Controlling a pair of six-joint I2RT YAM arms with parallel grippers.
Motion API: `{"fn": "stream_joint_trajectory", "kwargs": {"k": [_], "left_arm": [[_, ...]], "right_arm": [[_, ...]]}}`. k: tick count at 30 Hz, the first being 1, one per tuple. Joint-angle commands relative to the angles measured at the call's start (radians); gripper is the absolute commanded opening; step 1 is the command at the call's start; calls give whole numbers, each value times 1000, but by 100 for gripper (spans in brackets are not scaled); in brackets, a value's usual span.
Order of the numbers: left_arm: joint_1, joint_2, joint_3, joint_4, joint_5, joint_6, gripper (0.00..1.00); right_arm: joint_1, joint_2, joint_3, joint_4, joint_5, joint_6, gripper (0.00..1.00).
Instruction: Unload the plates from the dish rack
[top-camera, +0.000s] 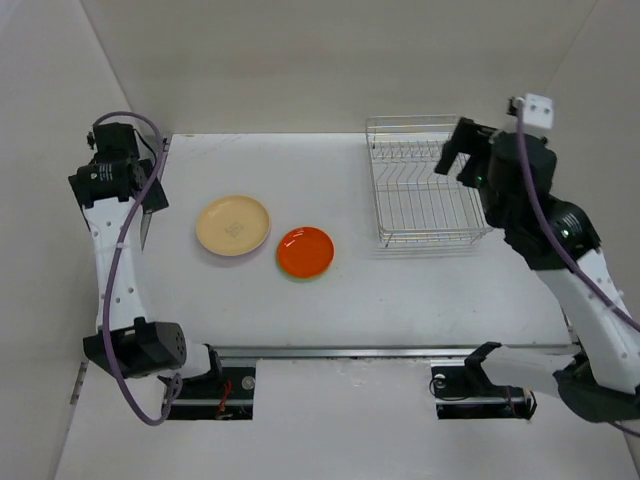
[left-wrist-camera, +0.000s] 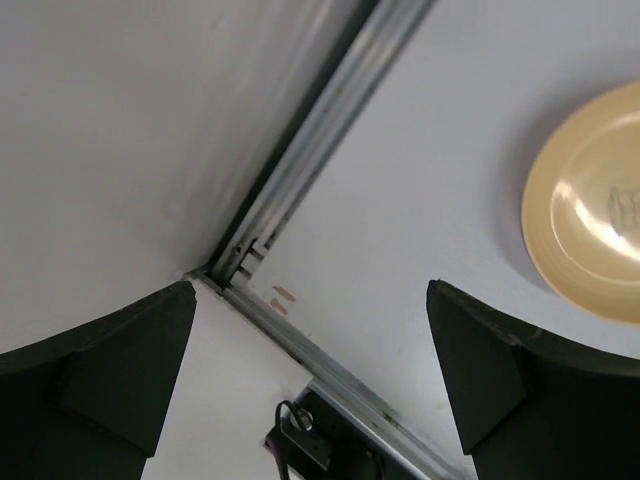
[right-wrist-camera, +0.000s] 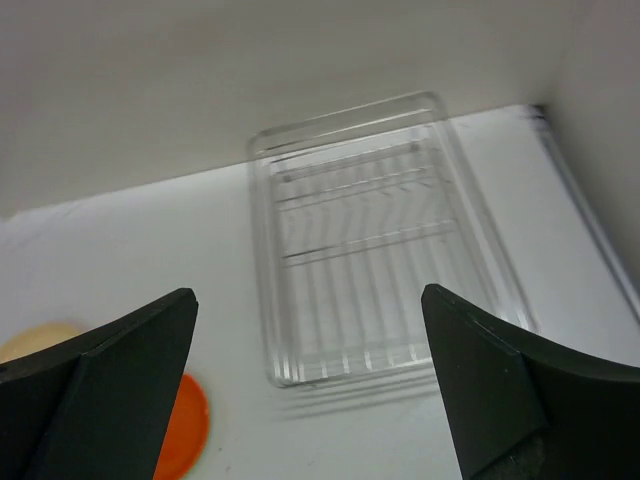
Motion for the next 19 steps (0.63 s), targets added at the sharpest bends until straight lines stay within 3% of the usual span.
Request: {"fn": "stream_joint_trajectory", "kwargs": {"k": [1, 3, 10, 19], "left_arm": [[-1, -82, -1, 32, -222, -88, 100], [-1, -134, -1, 57, -236, -109, 100], [-1, -225, -60, 72, -149, -111, 100], [-1, -297, -102, 81, -81, -80, 100]], "right_arm": [[4, -74, -105, -200, 405, 126, 100], [4, -177, -146, -233, 438, 152, 100], [4, -432, -209, -233, 324, 196, 100], [4, -546, -228, -211, 257, 216, 100]]}}
